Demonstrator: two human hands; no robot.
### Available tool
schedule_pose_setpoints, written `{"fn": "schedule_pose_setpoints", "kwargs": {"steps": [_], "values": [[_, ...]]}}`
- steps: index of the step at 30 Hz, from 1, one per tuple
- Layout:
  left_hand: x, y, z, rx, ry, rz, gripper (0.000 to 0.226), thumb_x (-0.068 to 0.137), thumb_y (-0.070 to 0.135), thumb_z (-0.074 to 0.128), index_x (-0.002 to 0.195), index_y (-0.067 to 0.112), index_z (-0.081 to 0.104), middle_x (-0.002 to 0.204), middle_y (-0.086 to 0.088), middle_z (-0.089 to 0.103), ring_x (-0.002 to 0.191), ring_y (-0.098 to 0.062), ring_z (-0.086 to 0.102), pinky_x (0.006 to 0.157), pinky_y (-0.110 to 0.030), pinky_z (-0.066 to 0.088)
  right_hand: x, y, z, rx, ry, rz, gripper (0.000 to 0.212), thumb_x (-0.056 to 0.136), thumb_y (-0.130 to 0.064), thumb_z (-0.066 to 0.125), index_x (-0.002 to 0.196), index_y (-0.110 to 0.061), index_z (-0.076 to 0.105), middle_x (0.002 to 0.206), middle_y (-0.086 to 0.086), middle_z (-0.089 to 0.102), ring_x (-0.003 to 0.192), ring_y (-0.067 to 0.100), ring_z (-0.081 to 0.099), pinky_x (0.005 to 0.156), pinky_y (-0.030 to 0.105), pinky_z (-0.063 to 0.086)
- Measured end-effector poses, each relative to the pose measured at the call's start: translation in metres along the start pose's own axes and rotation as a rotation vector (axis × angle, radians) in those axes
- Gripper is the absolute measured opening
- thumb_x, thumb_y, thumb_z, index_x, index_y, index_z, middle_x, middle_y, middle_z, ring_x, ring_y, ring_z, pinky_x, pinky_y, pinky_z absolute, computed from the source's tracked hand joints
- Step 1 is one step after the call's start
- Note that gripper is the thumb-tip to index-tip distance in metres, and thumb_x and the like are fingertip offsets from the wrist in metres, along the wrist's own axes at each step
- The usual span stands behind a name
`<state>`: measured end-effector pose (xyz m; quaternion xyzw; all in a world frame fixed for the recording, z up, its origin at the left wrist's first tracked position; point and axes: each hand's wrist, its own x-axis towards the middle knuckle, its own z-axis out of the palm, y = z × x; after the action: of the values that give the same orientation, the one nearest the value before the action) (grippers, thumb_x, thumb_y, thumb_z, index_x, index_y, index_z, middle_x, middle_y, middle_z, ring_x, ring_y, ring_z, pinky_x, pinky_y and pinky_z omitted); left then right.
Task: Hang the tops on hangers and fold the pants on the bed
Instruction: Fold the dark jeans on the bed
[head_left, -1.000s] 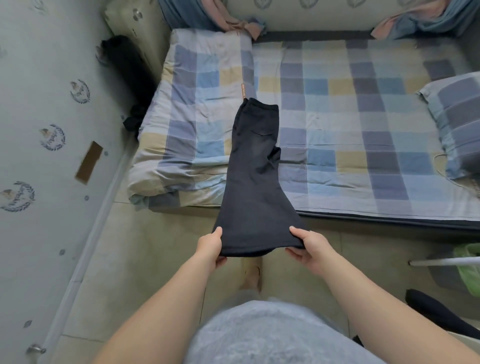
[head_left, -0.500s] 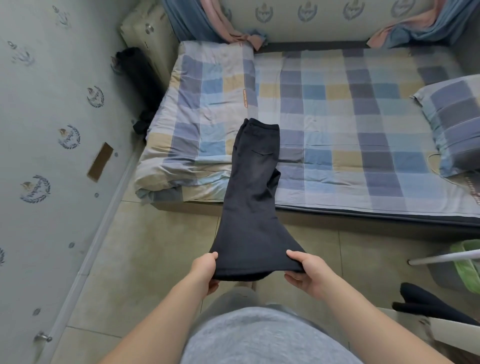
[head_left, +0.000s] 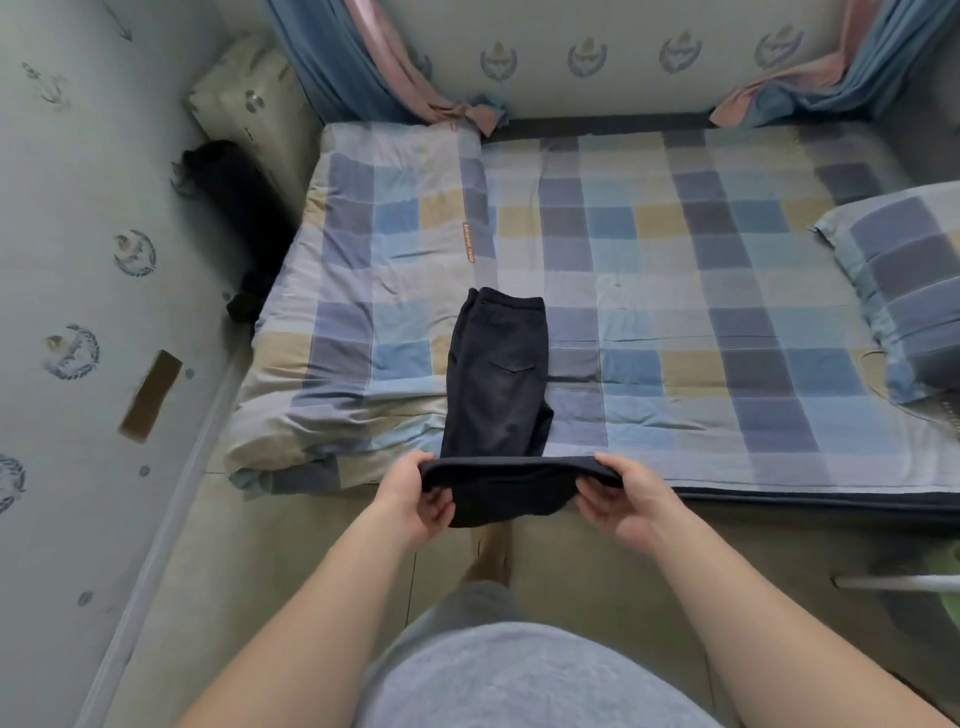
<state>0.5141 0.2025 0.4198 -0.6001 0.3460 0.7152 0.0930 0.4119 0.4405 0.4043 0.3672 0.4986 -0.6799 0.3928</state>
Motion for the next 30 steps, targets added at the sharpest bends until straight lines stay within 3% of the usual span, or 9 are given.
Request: {"fn": "schedule_pose_setpoints", "kwargs": {"steps": [6, 11, 14, 19, 24, 27, 29, 30], "values": [[0.069, 0.126, 0.065, -0.043, -0.063, -0.032, 0.019, 0.089, 0.025, 0.058, 0.073, 0.016, 0.061, 0.059, 0.000, 0.056, 0.059, -0.014, 0.056, 0.067, -0.030, 0.048, 0.076, -0.101, 0.082, 0.036, 0.085, 0.009, 0.010, 0.095, -0.022, 0.064, 0.093, -0.014, 0.059, 0.090, 0.010, 0.064, 0.086, 0.022, 0.066, 0.082, 0.039, 0.053], [0.151, 0.220, 0.127, 0.032, -0.073, -0.054, 0.024, 0.091, 0.027, 0.051, 0.069, 0.017, 0.055, 0.047, 0.003, 0.047, 0.049, -0.012, 0.052, 0.067, -0.029, 0.046, 0.156, -0.174, 0.144, 0.060, 0.158, 0.012, 0.013, 0.097, -0.027, 0.061, 0.089, -0.017, 0.058, 0.089, 0.006, 0.062, 0.111, 0.024, 0.058, 0.099, 0.042, 0.047], [0.206, 0.252, 0.154, 0.043, -0.072, -0.089, 0.023, 0.091, 0.028, 0.051, 0.071, 0.019, 0.057, 0.051, 0.003, 0.053, 0.058, -0.013, 0.054, 0.069, -0.029, 0.046, 0.212, -0.200, 0.163, 0.087, 0.172, 0.016, 0.015, 0.097, -0.027, 0.059, 0.087, -0.017, 0.057, 0.092, 0.006, 0.062, 0.118, 0.025, 0.057, 0.103, 0.043, 0.045], [0.306, 0.285, 0.195, 0.120, -0.080, -0.130, 0.021, 0.092, 0.029, 0.052, 0.075, 0.020, 0.061, 0.058, 0.004, 0.063, 0.068, -0.010, 0.057, 0.071, -0.029, 0.045, 0.317, -0.227, 0.173, 0.087, 0.186, 0.017, 0.017, 0.099, -0.029, 0.055, 0.090, -0.015, 0.058, 0.101, 0.009, 0.061, 0.124, 0.025, 0.053, 0.111, 0.046, 0.039], [0.397, 0.316, 0.241, 0.156, -0.096, -0.059, 0.025, 0.096, 0.030, 0.048, 0.080, 0.020, 0.064, 0.061, 0.005, 0.067, 0.073, -0.009, 0.060, 0.072, -0.027, 0.046, 0.423, -0.251, 0.181, 0.086, 0.152, -0.012, 0.019, 0.100, -0.028, 0.052, 0.089, -0.014, 0.059, 0.102, 0.009, 0.062, 0.113, 0.025, 0.057, 0.112, 0.047, 0.038], [0.436, 0.324, 0.259, 0.179, -0.147, 0.003, 0.031, 0.099, 0.039, 0.046, 0.096, 0.018, 0.068, 0.088, 0.003, 0.076, 0.095, -0.013, 0.067, 0.081, -0.029, 0.048, 0.471, -0.262, 0.185, 0.072, 0.091, -0.009, 0.022, 0.098, -0.032, 0.053, 0.097, -0.013, 0.064, 0.108, 0.007, 0.065, 0.107, 0.022, 0.060, 0.111, 0.047, 0.037], [0.452, 0.319, 0.263, 0.226, -0.177, 0.017, 0.046, 0.099, 0.052, 0.044, 0.118, 0.014, 0.062, 0.115, -0.002, 0.072, 0.103, -0.022, 0.070, 0.086, -0.036, 0.051, 0.490, -0.260, 0.183, 0.034, 0.018, 0.025, 0.040, 0.098, -0.041, 0.054, 0.124, -0.012, 0.062, 0.131, 0.009, 0.060, 0.130, 0.026, 0.051, 0.112, 0.050, 0.033], [0.457, 0.313, 0.263, 0.258, -0.191, 0.010, 0.055, 0.099, 0.057, 0.042, 0.130, 0.015, 0.056, 0.124, -0.004, 0.067, 0.105, -0.025, 0.070, 0.087, -0.039, 0.052, 0.495, -0.257, 0.180, 0.018, -0.006, 0.040, 0.054, 0.097, -0.047, 0.054, 0.140, -0.014, 0.052, 0.147, 0.009, 0.049, 0.143, 0.028, 0.039, 0.115, 0.053, 0.029]]}}
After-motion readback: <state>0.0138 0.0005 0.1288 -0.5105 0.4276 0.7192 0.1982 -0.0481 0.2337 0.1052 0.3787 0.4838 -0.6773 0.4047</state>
